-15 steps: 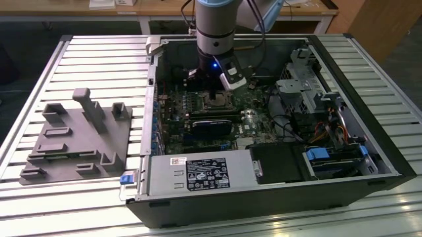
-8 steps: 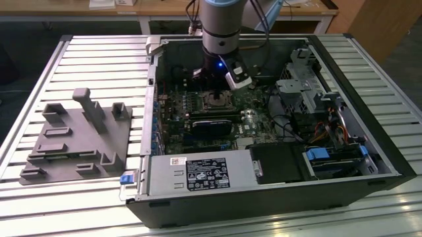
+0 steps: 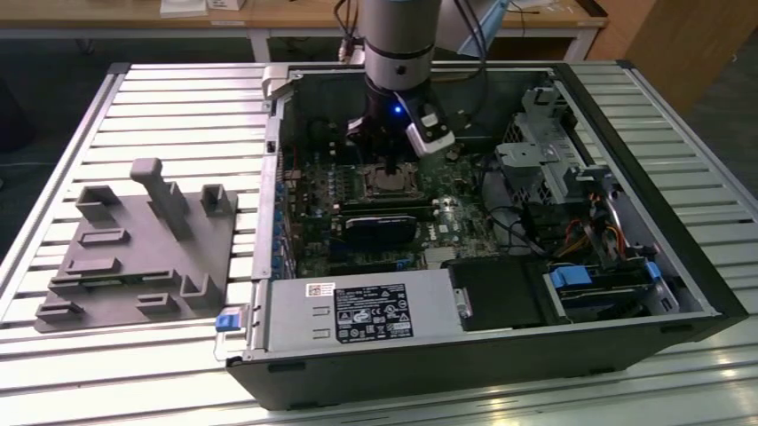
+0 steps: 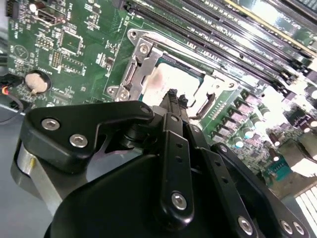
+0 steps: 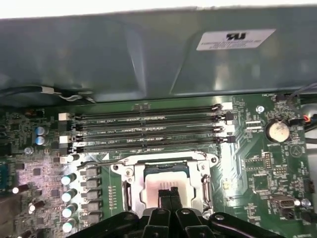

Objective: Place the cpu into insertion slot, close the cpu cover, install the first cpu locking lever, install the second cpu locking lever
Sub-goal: 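Close the cpu cover, then install the first cpu locking lever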

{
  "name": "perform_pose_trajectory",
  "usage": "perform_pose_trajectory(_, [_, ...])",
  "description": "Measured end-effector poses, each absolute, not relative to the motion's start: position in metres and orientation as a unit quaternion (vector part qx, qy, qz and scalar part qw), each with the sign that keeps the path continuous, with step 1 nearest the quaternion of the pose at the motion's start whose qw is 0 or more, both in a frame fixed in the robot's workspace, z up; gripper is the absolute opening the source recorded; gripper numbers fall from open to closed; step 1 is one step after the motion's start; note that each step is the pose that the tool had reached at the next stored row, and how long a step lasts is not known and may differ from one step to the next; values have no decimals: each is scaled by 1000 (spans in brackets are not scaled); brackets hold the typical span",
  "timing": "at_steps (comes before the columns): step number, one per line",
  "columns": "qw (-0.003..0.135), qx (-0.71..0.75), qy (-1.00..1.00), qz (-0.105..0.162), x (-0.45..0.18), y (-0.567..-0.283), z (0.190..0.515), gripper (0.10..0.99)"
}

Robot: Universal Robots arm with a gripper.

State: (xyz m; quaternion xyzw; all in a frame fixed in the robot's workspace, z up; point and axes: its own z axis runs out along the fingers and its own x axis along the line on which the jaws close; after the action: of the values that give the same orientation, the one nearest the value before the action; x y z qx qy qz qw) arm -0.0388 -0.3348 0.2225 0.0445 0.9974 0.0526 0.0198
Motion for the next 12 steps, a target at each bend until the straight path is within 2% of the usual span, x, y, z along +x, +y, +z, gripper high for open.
perform_pose_trajectory(12, [20, 44, 997, 52, -39, -335, 240, 106])
